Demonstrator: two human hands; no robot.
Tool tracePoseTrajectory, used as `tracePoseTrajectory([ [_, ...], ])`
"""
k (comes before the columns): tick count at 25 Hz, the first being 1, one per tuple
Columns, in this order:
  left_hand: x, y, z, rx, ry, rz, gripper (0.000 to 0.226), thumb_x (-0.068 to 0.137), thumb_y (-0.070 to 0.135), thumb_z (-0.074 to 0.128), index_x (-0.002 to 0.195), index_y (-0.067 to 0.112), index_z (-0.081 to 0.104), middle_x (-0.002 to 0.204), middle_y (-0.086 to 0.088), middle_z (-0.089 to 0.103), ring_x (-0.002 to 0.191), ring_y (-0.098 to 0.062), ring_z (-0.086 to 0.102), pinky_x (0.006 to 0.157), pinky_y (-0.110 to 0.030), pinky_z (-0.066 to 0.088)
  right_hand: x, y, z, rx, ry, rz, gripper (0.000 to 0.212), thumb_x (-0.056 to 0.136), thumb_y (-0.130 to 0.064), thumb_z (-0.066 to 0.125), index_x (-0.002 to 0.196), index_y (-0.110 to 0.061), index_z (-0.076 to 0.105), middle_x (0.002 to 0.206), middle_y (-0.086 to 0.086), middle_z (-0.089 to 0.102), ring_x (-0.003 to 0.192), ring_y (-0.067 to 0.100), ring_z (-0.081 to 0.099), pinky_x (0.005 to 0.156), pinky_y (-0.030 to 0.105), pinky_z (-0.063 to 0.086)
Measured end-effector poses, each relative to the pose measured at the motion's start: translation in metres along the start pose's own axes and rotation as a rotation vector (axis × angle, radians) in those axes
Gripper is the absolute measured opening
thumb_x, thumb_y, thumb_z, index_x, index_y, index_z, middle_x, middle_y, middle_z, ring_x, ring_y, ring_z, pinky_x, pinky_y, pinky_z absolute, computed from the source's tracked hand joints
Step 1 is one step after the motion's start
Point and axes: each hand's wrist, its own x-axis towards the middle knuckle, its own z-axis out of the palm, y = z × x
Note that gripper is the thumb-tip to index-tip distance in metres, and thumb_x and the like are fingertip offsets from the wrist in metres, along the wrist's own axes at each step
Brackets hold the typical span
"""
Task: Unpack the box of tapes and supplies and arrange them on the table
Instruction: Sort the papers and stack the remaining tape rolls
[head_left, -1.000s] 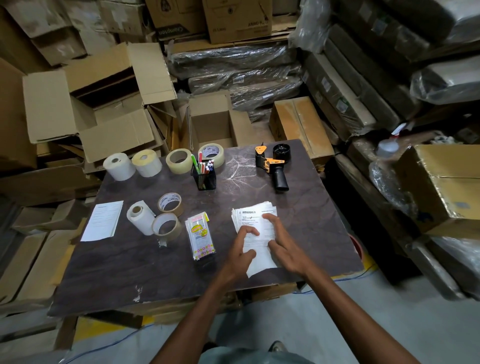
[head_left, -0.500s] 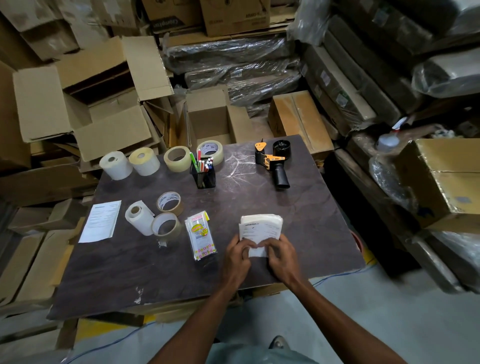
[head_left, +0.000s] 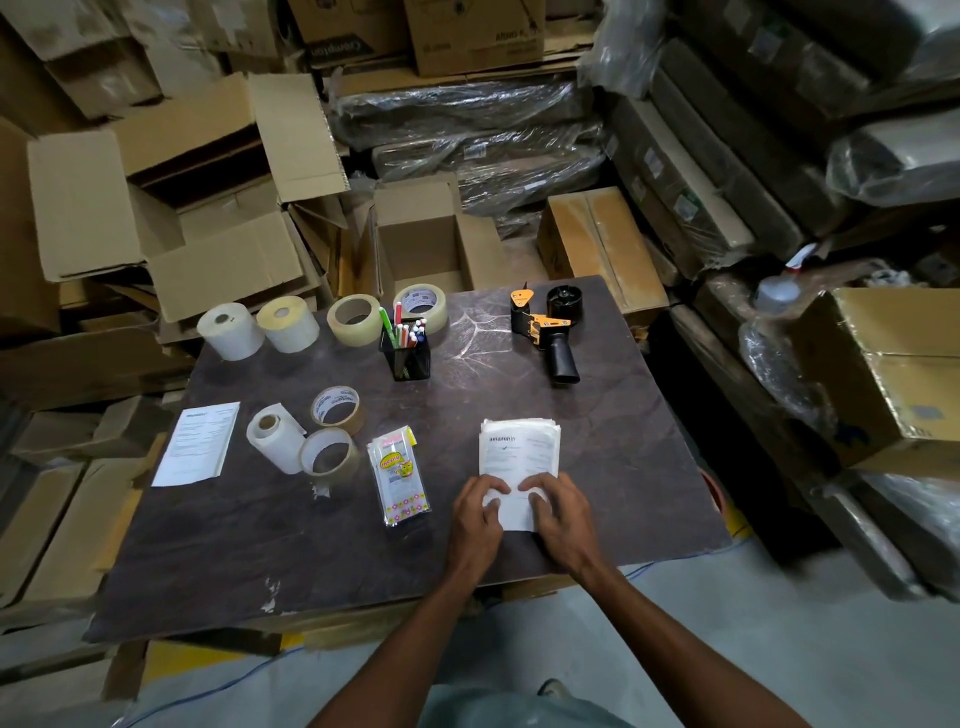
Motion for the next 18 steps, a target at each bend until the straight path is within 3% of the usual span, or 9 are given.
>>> tracePoseTrajectory([
  [4, 0.01, -0.002, -0.015, -0.221, -0.092, -0.129, 0.043, 0.085, -0.002, 0.056, 0.117, 0.027, 0.052, 0.122, 0.003, 0.063, 0.111, -0.016, 0.064, 0.088, -0.032, 0.055, 0.015, -0.011, -0.011, 0.124, -0.108, 0.158, 0.028, 0.094, -0.007, 0.061, 0.107, -0.03, 0.067, 0.121, -0.019, 0.063, 0.111, 0.008, 0.062, 0.087, 0.034, 0.059],
  [7, 0.01, -0.001, -0.03, -0.366, -0.054, -0.195, 0.049, 0.088, -0.006, 0.063, 0.129, 0.018, 0.053, 0.124, 0.001, 0.068, 0.111, -0.013, 0.067, 0.089, -0.032, 0.057, 0.021, -0.023, -0.014, 0.185, -0.174, 0.186, 0.027, 0.097, -0.012, 0.061, 0.117, -0.03, 0.064, 0.132, -0.012, 0.06, 0.114, 0.011, 0.061, 0.089, 0.033, 0.059],
  [12, -0.003, 0.002, -0.06, -0.442, 0.132, -0.298, 0.034, 0.081, -0.007, 0.074, 0.109, 0.014, 0.072, 0.115, -0.008, 0.073, 0.102, -0.011, 0.071, 0.089, -0.031, 0.058, 0.022, -0.05, 0.01, 0.259, -0.146, 0.189, 0.025, 0.095, -0.006, 0.063, 0.115, -0.021, 0.064, 0.127, -0.002, 0.063, 0.104, 0.012, 0.066, 0.079, 0.03, 0.062],
  [15, -0.017, 0.0, -0.089, -0.497, 0.21, -0.327, 0.035, 0.08, -0.006, 0.076, 0.109, 0.013, 0.073, 0.114, -0.01, 0.073, 0.102, -0.019, 0.072, 0.083, -0.028, 0.059, 0.02, -0.064, 0.034, 0.27, -0.181, 0.151, 0.027, 0.092, -0.012, 0.065, 0.113, -0.029, 0.066, 0.119, -0.006, 0.069, 0.101, 0.013, 0.07, 0.082, 0.042, 0.062],
  [18, -0.032, -0.001, -0.129, -0.529, 0.281, -0.366, 0.035, 0.081, -0.003, 0.077, 0.11, 0.016, 0.073, 0.113, -0.003, 0.073, 0.102, -0.016, 0.072, 0.082, -0.032, 0.061, 0.018, -0.086, 0.065, 0.25, -0.284, 0.109, 0.027, 0.094, -0.022, 0.065, 0.115, -0.038, 0.064, 0.125, -0.009, 0.066, 0.104, 0.012, 0.069, 0.079, 0.041, 0.063],
])
